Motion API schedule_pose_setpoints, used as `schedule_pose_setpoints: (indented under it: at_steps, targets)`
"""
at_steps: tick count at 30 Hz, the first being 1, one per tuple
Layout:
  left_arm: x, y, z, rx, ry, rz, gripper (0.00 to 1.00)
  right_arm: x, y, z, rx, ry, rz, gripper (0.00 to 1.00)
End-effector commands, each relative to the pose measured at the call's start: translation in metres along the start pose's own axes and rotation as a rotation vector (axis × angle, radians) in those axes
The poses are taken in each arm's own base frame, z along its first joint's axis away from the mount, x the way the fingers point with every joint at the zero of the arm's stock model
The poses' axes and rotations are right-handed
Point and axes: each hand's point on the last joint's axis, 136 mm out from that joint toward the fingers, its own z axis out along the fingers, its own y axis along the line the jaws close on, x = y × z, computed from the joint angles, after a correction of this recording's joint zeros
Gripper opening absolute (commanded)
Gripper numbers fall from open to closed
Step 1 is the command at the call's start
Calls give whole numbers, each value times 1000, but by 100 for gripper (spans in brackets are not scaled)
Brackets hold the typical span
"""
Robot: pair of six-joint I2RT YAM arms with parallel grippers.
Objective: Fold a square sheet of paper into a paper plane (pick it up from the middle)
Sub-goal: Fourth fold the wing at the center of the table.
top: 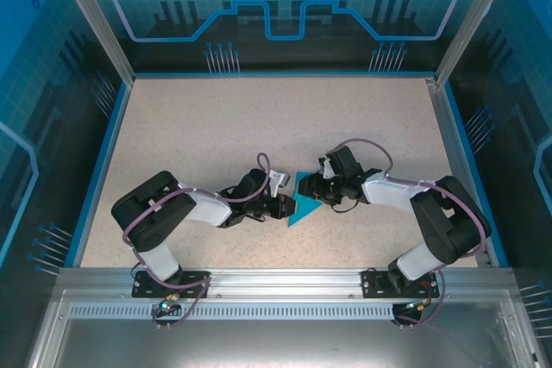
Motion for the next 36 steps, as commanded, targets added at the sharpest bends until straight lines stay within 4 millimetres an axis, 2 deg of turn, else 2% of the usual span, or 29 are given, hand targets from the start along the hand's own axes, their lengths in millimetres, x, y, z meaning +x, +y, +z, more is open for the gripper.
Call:
schedule_pose_setpoints:
  at_steps: [1,11,15,22,25,28,36]
  targets:
    - [2,-5,4,15,36,-11,12,-7,-4,0,2,-20,21,59]
    - [5,-1,8,-3,60,-44,14,-1,-22,7,78,7,62,57]
    - [4,-3,5,-5,56,-49,18,1,-30,9,119,20,80,56]
    - [-5,-6,-19,-47,17,-80,36,6,-40,12,164,47,94,55]
    - [-5,-10,-26,-41,19,-99,36,7,-41,12,169,56,92,55]
    - [1,-14,-25,-12,50,-140,36,8,-41,12,172,62,90,55]
    - [17,1,-23,-55,85,-197,33,9,-41,12,179,70,86,55]
